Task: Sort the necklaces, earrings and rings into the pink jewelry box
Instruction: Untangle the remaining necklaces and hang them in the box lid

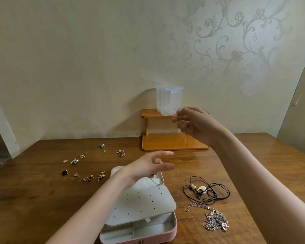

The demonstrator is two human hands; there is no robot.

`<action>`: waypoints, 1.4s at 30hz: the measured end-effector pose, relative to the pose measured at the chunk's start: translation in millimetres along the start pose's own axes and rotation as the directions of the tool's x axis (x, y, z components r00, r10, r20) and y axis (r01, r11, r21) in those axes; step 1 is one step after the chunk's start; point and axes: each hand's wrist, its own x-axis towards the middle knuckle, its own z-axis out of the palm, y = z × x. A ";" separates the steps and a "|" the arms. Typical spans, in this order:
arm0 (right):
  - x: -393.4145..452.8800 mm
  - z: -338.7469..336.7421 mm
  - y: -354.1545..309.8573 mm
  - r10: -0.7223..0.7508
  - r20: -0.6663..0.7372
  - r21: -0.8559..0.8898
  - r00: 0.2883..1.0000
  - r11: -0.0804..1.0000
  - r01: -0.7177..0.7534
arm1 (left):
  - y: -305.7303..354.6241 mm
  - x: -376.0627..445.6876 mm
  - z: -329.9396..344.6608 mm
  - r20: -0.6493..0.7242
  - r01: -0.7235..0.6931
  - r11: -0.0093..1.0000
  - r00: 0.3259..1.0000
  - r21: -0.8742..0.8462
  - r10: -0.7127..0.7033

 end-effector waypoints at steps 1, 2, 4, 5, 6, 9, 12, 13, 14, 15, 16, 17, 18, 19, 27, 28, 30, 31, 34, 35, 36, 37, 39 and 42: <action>-0.1 2.1 -1.5 -0.004 0.024 0.032 1.000 0.999 0.003 | 1.9 2.0 4.3 0.033 -0.016 1.000 0.999 -0.004 0.016; 0.1 3.5 -2.7 -0.011 0.042 0.054 0.999 0.999 0.009 | 3.5 3.3 7.9 0.067 -0.029 1.000 0.997 -0.009 0.030; 0.6 3.4 -4.7 -0.031 0.051 0.033 0.998 0.999 0.029 | 3.6 3.4 11.0 0.124 -0.046 0.996 0.991 -0.075 0.055; 0.2 1.8 -4.9 -0.034 0.043 -0.008 0.998 0.999 0.035 | 2.7 2.4 10.3 0.134 -0.049 0.989 0.989 -0.137 0.067; -0.5 -0.9 -4.7 -0.032 0.030 -0.057 0.999 0.998 0.033 | 1.4 1.2 7.5 0.126 -0.051 0.977 0.989 -0.209 0.079; -3.0 -11.3 -1.0 -0.001 -0.024 -0.157 1.000 0.988 -0.003 | -1.1 -3.8 -8.3 0.027 -0.056 0.924 0.997 -0.379 0.072; -3.8 -16.0 4.4 0.035 -0.062 -0.137 0.997 0.990 -0.043 | -3.9 -8.7 -26.0 -0.059 -0.061 0.913 0.997 -0.403 0.040; -3.5 -16.0 5.9 0.040 -0.069 -0.133 0.997 0.990 -0.049 | -4.1 -10.1 -30.5 -0.079 -0.067 0.916 0.996 -0.395 0.038; -3.1 -15.9 7.4 0.042 -0.074 -0.132 0.996 0.990 -0.051 | -3.0 -11.4 -34.0 -0.103 -0.076 0.915 0.994 -0.396 0.038; -2.8 -16.0 9.0 0.043 -0.079 -0.129 0.996 0.990 -0.053 | -2.0 -12.3 -37.4 -0.135 -0.085 0.913 0.990 -0.400 0.034; -2.1 -16.3 10.5 0.048 -0.090 -0.126 0.995 0.990 -0.059 | -0.6 -13.1 -40.5 -0.168 -0.093 0.909 0.985 -0.406 0.026; -1.7 -17.2 12.4 0.054 -0.109 -0.137 0.993 0.988 -0.069 | 1.3 -13.8 -43.4 -0.192 -0.103 0.904 0.981 -0.415 0.024; -1.1 -18.4 14.7 0.057 -0.132 -0.177 0.990 0.981 -0.080 | 3.9 -14.8 -46.4 -0.202 -0.115 0.895 0.979 -0.431 0.029; -0.7 -19.6 17.9 0.055 -0.150 -0.246 0.987 0.965 -0.091 | 6.1 -15.7 -49.3 -0.205 -0.126 0.887 0.978 -0.445 0.036; 1.8 -25.5 45.1 0.152 -0.070 -0.653 0.986 0.740 -0.160 | 9.5 -11.4 -57.6 -0.295 0.067 0.995 0.952 -0.072 -0.085; 1.4 -24.8 45.9 0.175 -0.043 -0.664 0.984 0.731 -0.159 | 7.7 -10.1 -57.0 -0.314 0.091 0.996 0.945 -0.016 -0.091; -1.1 -24.0 45.4 0.214 0.018 -0.679 0.977 0.719 -0.145 | 2.9 -8.7 -55.1 -0.332 0.109 0.994 0.938 0.013 -0.098; -2.4 -24.2 43.7 0.224 0.054 -0.668 0.973 0.732 -0.132 | 0.1 -8.3 -54.2 -0.338 0.111 0.993 0.934 -0.027 -0.113; -5.7 -27.6 37.2 0.220 0.129 -0.565 0.967 0.818 -0.111 | -9.7 -8.7 -51.1 -0.315 0.131 0.958 0.926 -0.254 -0.210; -5.7 -28.7 35.4 0.211 0.131 -0.521 0.969 0.846 -0.114 | -13.3 -8.9 -49.8 -0.279 0.146 0.937 0.930 -0.318 -0.240; -5.4 -29.3 33.9 0.195 0.117 -0.478 0.974 0.871 -0.117 | -16.5 -9.4 -48.1 -0.233 0.160 0.909 0.936 -0.384 -0.263; -4.2 -29.6 32.6 0.175 0.090 -0.438 0.980 0.891 -0.118 | -19.2 -9.3 -46.1 -0.187 0.171 0.880 0.942 -0.443 -0.278; -1.4 -28.8 30.7 0.138 0.040 -0.373 0.990 0.921 -0.114 | -21.9 -9.1 -41.5 -0.117 0.190 0.835 0.950 -0.516 -0.288; 1.5 -25.4 27.7 0.102 -0.006 -0.333 0.995 0.938 -0.098 | -21.7 -7.8 -37.5 -0.067 0.213 0.821 0.955 -0.529 -0.290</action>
